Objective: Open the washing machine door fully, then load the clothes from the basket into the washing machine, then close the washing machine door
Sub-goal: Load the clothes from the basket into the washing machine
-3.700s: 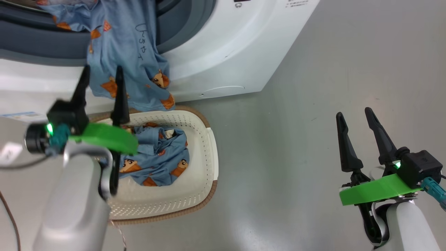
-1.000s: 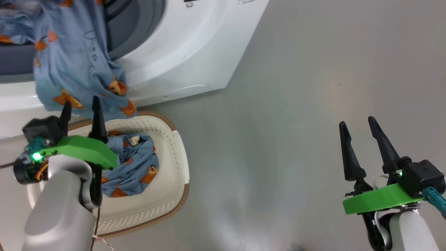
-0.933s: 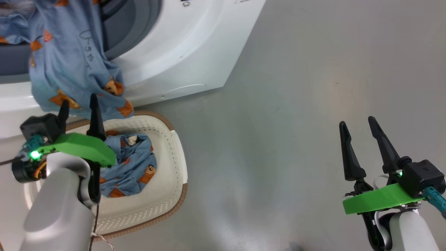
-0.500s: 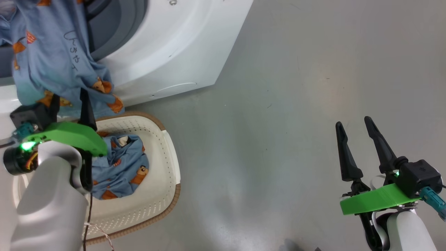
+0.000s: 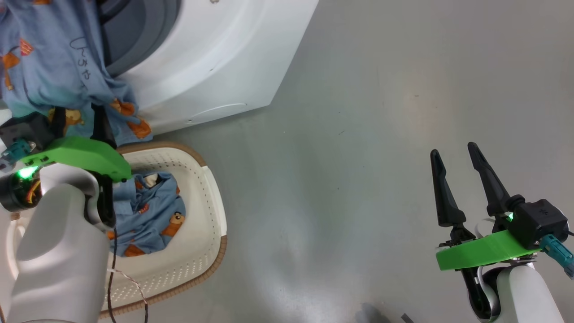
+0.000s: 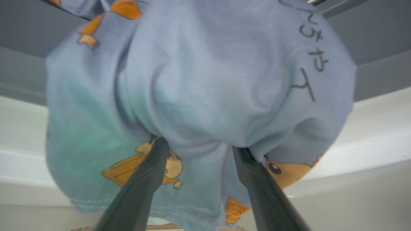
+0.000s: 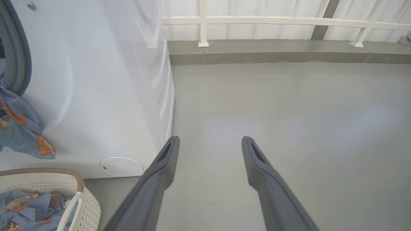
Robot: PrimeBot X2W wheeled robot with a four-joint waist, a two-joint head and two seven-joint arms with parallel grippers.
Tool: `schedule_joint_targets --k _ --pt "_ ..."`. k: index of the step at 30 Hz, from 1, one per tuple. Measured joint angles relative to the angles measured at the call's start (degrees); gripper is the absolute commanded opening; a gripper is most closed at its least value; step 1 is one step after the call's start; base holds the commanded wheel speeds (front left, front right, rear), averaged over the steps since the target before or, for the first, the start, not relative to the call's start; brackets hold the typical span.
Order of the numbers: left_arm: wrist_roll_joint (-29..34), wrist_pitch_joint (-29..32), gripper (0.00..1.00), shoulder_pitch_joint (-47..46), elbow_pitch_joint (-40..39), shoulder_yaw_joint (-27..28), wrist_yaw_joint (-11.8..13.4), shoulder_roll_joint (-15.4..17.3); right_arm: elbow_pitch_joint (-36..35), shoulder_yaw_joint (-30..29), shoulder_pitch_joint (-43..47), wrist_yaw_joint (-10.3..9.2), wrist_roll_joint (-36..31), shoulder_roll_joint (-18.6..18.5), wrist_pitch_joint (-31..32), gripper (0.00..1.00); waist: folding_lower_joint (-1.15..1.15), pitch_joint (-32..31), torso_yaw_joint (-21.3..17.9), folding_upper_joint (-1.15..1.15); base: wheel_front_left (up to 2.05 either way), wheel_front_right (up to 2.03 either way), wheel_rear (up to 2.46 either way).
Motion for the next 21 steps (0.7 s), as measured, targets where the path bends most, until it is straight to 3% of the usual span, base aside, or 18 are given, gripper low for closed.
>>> schedule_joint_targets --k 2,3,4,5,6,8,21 --pt "0.6 0.0 1.0 0.1 -0.1 0.5 0.0 -0.4 0.0 0.0 0.0 0.0 0.0 0.0 0.0 1.0 0.0 0.1 -0.2 0.0 0.0 0.0 0.0" --pt "0.9 0.0 0.82 0.1 -0.3 0.9 0.0 -0.6 0.0 0.0 0.0 0.0 0.0 0.0 0.0 1.0 0.0 0.2 -0.3 0.0 0.0 0.0 0.0" --pt "1.2 0.0 0.82 0.1 -0.4 1.2 0.0 -0.8 0.0 0.0 0.0 0.0 0.0 0.0 0.0 1.0 0.0 0.2 -0.4 0.0 0.0 0.0 0.0" --pt "1.4 0.0 0.46 0.2 -0.5 1.4 0.0 -1.0 0.0 0.0 0.0 0.0 0.0 0.0 0.0 1.0 0.0 0.3 -0.5 0.0 0.0 0.0 0.0" --pt "1.7 0.1 0.37 0.2 -0.7 1.6 0.0 -1.1 0.0 0.0 0.0 0.0 0.0 0.0 0.0 1.0 0.0 0.3 -0.5 0.0 0.0 0.0 0.0" --pt "2.6 0.2 0.0 0.5 -1.2 2.0 0.0 -1.2 0.0 0.0 0.0 0.0 0.0 0.0 0.0 1.0 0.0 0.3 -0.5 0.0 0.0 0.0 0.0" --pt "3.2 0.0 0.0 4.9 -8.9 7.3 -2.1 -4.3 0.1 -0.6 0.2 0.0 0.0 0.0 0.0 1.0 0.0 -0.9 1.5 0.0 0.0 0.0 0.0"
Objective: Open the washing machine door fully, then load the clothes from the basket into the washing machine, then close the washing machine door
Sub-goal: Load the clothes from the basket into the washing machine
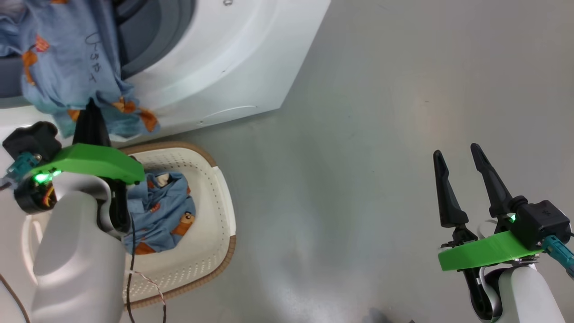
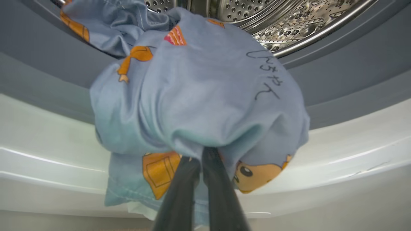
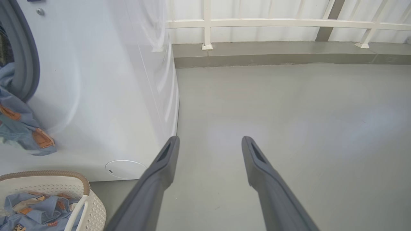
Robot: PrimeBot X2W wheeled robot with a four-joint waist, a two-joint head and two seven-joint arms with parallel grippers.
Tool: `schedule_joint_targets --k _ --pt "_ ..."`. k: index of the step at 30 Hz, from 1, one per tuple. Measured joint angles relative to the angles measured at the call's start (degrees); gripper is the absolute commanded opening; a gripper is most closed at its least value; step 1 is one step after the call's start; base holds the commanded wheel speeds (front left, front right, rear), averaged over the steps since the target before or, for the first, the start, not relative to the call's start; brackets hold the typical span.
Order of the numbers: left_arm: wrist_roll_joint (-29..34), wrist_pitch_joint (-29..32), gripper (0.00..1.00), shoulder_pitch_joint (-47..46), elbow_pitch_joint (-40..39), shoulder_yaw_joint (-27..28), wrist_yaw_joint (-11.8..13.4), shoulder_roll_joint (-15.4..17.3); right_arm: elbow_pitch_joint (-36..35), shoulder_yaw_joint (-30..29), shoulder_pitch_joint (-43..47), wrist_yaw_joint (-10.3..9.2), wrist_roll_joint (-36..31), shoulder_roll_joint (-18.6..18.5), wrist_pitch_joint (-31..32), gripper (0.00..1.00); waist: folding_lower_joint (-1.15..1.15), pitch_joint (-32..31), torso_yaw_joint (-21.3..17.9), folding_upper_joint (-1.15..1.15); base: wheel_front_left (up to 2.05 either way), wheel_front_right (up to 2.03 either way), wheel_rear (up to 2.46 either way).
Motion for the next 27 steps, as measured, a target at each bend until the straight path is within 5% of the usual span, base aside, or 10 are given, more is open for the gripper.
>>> schedule_joint_targets --k 13,27 --pt "-1.3 2.5 0.0 4.7 -10.5 -1.5 -1.3 -0.6 0.2 -0.2 0.5 0.0 0.0 0.0 0.0 1.0 0.0 -2.5 2.3 0.0 0.0 0.0 0.0" --pt "-0.1 7.8 0.0 -3.1 -12.1 -0.4 2.7 5.1 1.2 1.9 1.3 0.0 2.7 0.0 0.0 1.0 0.0 -3.3 -1.3 0.0 0.0 0.0 0.0"
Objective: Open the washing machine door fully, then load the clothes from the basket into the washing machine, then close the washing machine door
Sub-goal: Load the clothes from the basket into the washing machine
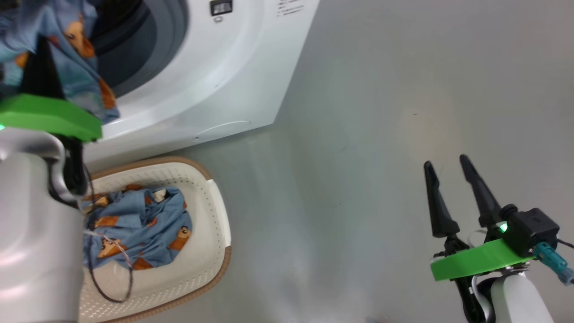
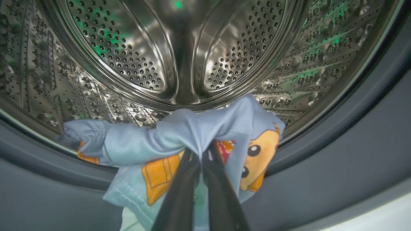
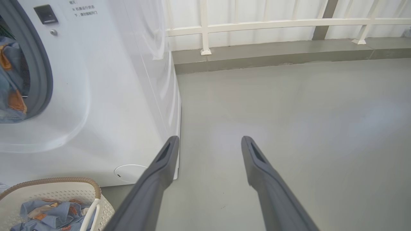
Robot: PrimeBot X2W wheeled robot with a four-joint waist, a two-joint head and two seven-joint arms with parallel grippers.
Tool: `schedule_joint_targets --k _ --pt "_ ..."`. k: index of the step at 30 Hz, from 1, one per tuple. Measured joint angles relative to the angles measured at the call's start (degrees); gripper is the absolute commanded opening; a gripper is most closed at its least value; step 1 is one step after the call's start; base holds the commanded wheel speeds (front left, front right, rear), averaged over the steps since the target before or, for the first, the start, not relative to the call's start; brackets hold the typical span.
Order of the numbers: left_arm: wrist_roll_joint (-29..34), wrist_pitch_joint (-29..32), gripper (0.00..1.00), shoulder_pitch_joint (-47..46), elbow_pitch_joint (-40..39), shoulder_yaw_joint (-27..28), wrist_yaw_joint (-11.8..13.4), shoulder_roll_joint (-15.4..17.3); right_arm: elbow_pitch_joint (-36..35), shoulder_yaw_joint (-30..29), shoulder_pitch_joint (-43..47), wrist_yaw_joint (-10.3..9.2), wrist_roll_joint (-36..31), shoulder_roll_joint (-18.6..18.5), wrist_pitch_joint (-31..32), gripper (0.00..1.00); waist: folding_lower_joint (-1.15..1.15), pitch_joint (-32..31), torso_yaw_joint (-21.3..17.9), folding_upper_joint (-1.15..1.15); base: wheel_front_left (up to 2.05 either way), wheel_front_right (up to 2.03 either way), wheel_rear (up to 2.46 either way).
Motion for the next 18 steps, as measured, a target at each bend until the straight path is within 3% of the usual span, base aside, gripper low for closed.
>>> schedule_joint_targets --k 12,18 --pt "3.7 -0.2 0.0 -12.5 12.7 -1.9 0.4 4.0 0.1 1.7 0.2 0.0 0.8 0.1 0.0 1.0 0.0 1.3 -3.6 0.0 0.0 0.0 0.0" --pt "5.6 -1.2 0.0 -19.6 20.1 -2.8 0.4 8.1 0.3 3.9 0.2 0.0 1.3 0.2 0.0 1.0 0.0 3.1 -5.9 0.0 0.0 0.0 0.0"
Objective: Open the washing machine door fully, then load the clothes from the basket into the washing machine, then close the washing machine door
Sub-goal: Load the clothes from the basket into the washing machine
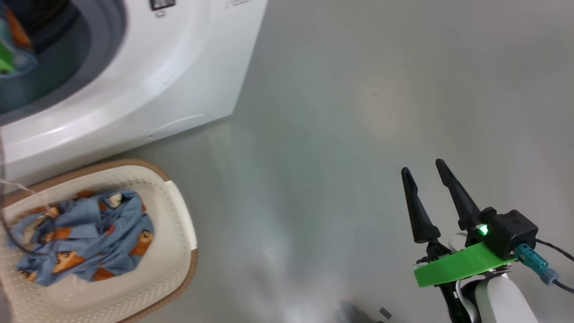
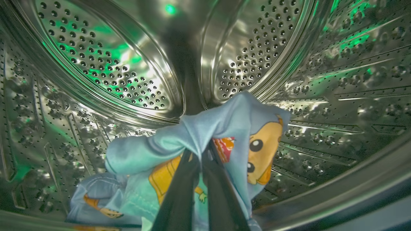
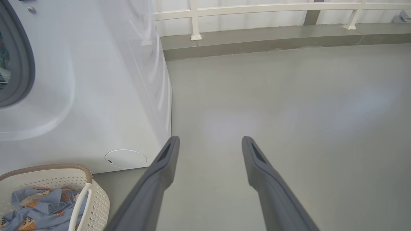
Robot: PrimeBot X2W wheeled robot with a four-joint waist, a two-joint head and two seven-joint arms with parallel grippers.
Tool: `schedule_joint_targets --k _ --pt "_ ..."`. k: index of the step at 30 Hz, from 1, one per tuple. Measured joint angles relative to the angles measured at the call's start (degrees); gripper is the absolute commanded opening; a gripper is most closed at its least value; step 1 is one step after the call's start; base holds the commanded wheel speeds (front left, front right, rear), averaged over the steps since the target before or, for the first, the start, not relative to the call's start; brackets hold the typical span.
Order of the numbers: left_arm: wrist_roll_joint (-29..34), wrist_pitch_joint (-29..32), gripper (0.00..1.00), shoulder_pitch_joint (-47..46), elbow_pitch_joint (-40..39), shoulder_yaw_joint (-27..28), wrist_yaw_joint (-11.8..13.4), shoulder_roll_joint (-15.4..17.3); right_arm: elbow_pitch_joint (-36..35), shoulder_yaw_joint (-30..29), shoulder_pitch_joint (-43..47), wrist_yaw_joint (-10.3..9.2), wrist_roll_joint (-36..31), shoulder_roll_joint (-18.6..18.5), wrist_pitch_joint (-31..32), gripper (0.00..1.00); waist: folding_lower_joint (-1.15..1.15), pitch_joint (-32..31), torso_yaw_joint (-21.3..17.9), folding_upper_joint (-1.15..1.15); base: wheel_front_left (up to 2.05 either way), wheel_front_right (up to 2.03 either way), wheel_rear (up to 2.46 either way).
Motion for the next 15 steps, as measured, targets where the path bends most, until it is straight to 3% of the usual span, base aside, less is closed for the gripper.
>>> schedule_joint_targets --k 15 --pt "1.7 -3.6 0.0 -13.3 10.6 -0.4 0.1 6.2 0.0 2.1 0.2 0.0 2.2 0.1 0.0 1.0 0.0 4.7 -5.5 0.0 0.0 0.0 0.0"
